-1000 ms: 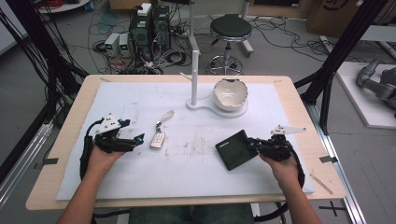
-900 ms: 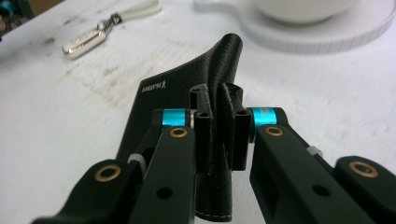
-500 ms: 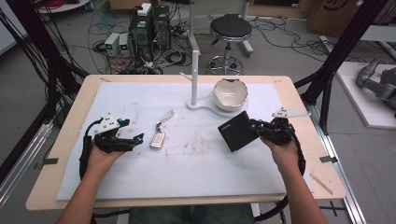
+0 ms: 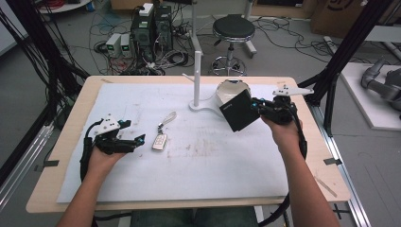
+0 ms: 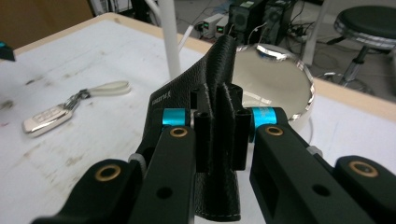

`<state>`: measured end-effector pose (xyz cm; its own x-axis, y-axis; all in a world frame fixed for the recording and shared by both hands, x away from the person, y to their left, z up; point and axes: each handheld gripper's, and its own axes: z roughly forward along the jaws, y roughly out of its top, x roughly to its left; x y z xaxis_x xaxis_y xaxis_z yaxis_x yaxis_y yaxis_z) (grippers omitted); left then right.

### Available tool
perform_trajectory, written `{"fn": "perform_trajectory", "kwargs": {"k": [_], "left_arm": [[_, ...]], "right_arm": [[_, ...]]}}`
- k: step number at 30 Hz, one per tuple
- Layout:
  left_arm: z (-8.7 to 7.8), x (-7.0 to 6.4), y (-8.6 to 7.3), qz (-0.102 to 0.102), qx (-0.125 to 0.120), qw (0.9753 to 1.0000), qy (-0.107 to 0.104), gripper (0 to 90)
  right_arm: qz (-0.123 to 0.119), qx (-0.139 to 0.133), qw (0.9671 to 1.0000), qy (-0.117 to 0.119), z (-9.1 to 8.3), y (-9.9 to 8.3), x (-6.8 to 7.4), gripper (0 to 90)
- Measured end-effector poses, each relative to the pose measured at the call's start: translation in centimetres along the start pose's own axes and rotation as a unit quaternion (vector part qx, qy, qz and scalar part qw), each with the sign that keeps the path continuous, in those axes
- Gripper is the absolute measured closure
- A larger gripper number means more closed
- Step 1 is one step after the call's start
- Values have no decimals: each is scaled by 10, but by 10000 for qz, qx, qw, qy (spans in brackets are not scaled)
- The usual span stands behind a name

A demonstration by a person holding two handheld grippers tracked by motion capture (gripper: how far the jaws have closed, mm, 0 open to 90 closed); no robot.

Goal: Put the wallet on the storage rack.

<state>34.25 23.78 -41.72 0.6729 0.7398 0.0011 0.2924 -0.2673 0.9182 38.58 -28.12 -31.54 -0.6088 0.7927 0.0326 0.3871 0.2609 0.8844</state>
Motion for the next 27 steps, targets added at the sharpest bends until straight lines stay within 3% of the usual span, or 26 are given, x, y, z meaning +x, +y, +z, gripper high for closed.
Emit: {"fn": "perform_trajectory", "kwargs": {"k": [14,27], "left_arm": [[0,2,0,-36,-26,10000,-2,172],[0,2,0,-87,-79,9999,-22,172]], "right_arm": [[-205,-7,9989,-433,26,45,-17,848],[-180,82,9969,-766,60,49,-35,847]]}}
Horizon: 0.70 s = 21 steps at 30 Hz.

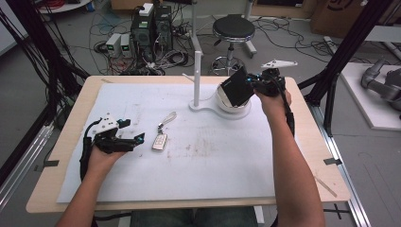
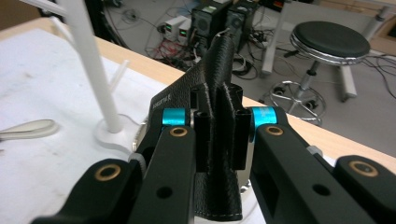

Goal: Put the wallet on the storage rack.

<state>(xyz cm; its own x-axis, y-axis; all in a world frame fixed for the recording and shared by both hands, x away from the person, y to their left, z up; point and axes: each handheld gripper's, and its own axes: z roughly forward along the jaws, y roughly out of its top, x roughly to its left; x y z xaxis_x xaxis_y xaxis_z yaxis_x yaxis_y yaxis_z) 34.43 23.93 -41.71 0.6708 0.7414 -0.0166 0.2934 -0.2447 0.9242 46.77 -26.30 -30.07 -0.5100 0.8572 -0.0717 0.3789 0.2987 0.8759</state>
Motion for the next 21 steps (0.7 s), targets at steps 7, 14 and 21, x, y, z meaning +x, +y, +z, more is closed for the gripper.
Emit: {"fn": "perform_trajectory", "kwargs": {"k": [7,14,21], "left_arm": [[0,-1,1,24,-18,10000,-9,172],[-1,-2,2,43,-17,10000,-20,172],[-1,-2,2,49,-31,10000,-40,172]], "right_arm": [[53,13,9999,-137,8,-4,-7,847],[-248,89,9992,-287,16,-5,0,846],[-245,239,9990,-298,32,-17,7,842]]}}
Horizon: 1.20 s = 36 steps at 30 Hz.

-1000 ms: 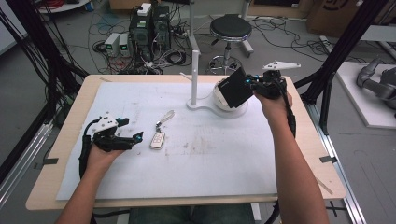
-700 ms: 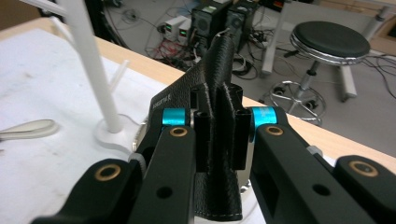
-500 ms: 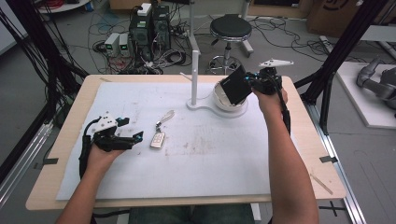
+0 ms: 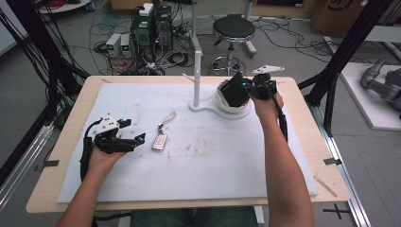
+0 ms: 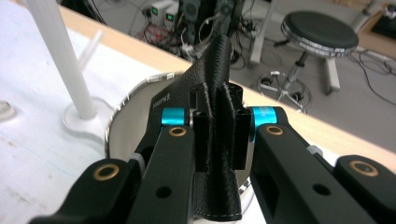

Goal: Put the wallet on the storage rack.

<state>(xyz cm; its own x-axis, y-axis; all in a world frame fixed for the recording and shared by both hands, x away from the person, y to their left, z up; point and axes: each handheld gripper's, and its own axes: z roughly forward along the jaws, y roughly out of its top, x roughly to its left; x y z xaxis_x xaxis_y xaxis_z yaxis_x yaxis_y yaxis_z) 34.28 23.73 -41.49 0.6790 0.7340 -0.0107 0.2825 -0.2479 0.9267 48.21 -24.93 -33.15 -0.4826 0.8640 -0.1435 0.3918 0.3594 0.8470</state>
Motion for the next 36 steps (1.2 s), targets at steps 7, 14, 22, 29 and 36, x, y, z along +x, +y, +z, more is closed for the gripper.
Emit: {"fn": "perform_trajectory", "kwargs": {"k": [7,14,22,29,36], "left_arm": [[1,0,0,-5,14,10000,-9,172],[2,0,0,-3,11,10000,-12,172],[2,-1,1,3,10,10000,11,172],[3,-2,1,-1,46,10000,-46,172],[4,-4,2,0,39,10000,-66,172]], "right_arm": [[319,62,9995,54,8,-4,0,701],[658,292,9972,186,-1,-6,-5,451],[497,113,9983,273,-32,-4,-5,375],[504,-166,9976,444,-62,-28,-4,331],[591,-279,9964,545,-81,-57,2,317]]}}
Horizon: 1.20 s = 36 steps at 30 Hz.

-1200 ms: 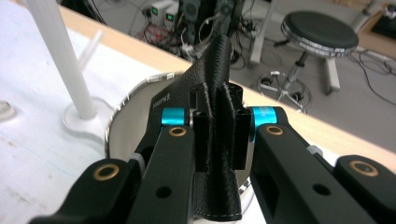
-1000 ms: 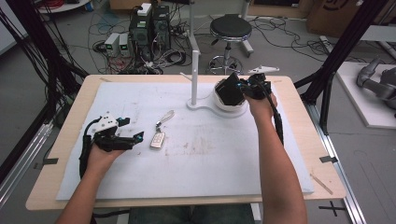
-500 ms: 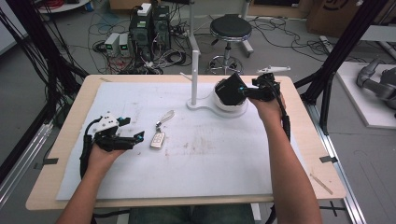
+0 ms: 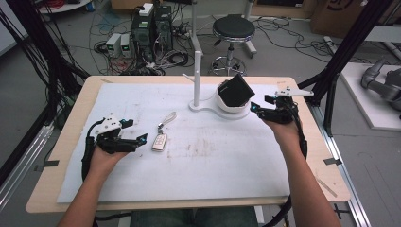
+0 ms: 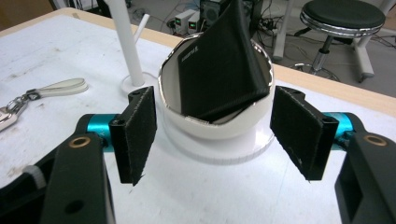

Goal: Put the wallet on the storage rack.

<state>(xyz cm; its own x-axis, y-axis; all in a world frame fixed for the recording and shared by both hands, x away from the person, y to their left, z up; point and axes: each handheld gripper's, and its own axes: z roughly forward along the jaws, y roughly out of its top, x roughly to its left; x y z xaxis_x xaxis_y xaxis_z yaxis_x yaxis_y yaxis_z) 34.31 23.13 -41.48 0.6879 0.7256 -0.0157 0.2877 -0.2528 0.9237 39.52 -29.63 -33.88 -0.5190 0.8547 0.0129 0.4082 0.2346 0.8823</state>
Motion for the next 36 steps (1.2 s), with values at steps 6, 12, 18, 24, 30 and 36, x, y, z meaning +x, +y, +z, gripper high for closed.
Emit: {"fn": "perform_trajectory", "kwargs": {"k": [6,12,18,24,30,36], "left_arm": [[0,-1,0,13,23,10000,-26,172],[0,0,-1,-8,16,10000,-28,172],[1,-2,-2,10,24,10000,-45,172],[7,-4,-2,13,51,10000,-61,172],[9,-6,-2,18,61,9999,-131,172],[7,-4,-4,-20,37,9999,-150,172]], "right_arm": [[79,-162,9998,60,-11,-21,6,270],[148,-357,9992,110,-26,-45,16,244],[217,-128,9996,112,-21,-74,15,218],[202,38,9998,60,-19,-82,13,216],[124,-6,9999,41,-16,-80,17,216],[166,-8,9999,-22,-13,-79,16,215]]}}
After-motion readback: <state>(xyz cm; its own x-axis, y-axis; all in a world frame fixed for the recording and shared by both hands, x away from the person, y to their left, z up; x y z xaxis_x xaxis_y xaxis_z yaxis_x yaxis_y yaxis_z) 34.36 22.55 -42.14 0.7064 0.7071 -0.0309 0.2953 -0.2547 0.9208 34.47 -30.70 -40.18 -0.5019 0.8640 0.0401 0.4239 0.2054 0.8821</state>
